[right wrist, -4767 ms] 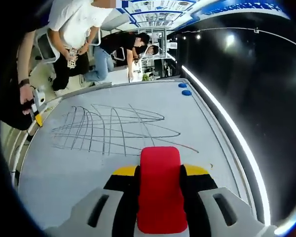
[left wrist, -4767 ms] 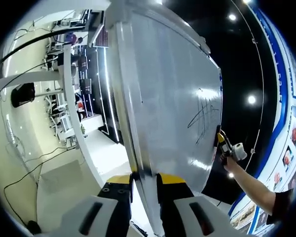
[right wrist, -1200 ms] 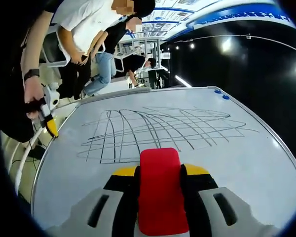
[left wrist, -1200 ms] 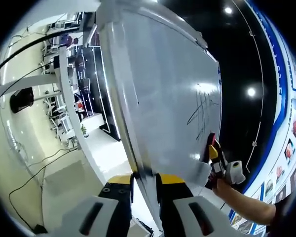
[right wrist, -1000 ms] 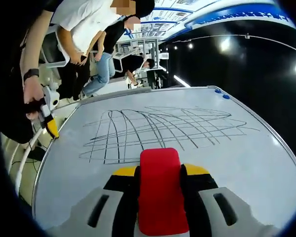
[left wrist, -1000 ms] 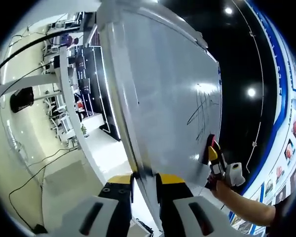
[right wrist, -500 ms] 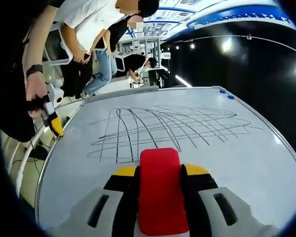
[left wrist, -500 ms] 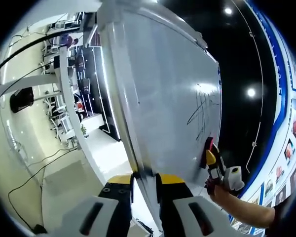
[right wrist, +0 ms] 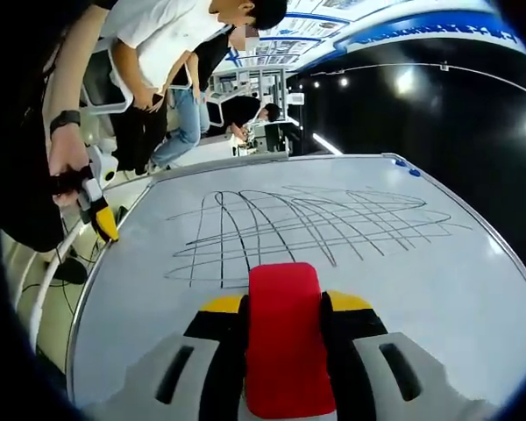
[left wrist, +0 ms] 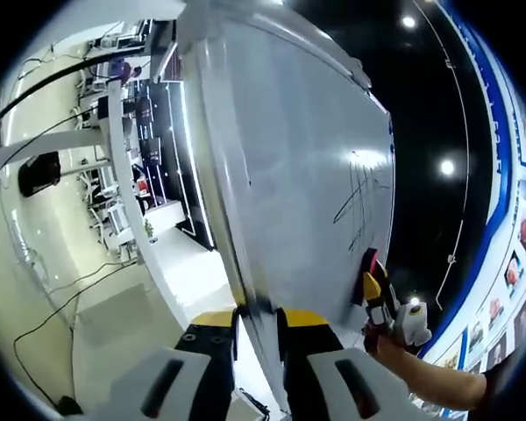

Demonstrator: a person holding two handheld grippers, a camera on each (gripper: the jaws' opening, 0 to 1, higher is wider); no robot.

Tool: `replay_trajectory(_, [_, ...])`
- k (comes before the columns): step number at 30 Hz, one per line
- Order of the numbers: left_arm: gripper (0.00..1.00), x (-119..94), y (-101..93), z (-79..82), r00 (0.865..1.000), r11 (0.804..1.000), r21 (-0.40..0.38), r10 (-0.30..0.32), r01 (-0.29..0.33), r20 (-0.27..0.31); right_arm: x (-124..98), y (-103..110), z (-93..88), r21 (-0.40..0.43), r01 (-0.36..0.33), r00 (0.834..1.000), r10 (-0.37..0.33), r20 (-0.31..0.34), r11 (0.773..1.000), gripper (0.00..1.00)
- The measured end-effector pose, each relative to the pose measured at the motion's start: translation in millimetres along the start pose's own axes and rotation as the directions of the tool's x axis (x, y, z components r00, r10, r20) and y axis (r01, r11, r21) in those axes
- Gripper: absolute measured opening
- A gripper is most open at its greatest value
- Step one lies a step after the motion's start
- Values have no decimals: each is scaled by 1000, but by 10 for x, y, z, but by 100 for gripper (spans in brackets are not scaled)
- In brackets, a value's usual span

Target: Wipe the writing off the whiteboard with the eraser

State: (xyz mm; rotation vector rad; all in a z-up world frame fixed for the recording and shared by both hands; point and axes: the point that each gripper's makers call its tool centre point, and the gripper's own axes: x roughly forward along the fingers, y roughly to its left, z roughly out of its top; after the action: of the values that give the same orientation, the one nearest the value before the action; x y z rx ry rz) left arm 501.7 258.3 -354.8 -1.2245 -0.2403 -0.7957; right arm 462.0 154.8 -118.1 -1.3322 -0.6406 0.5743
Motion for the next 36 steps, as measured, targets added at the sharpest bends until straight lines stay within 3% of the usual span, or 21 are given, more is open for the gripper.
replay_trajectory(22, [20,-3,22,13,1000,1000,-18,6,-6,10,-9,242,-12,13,13,1000,-12,-12,1000,35])
replay_trajectory(36, [20,-9,20,14,1000,1000,-22,5,-5,14,-17,395,-30,-27,-16,1000,15,-23,1000,35])
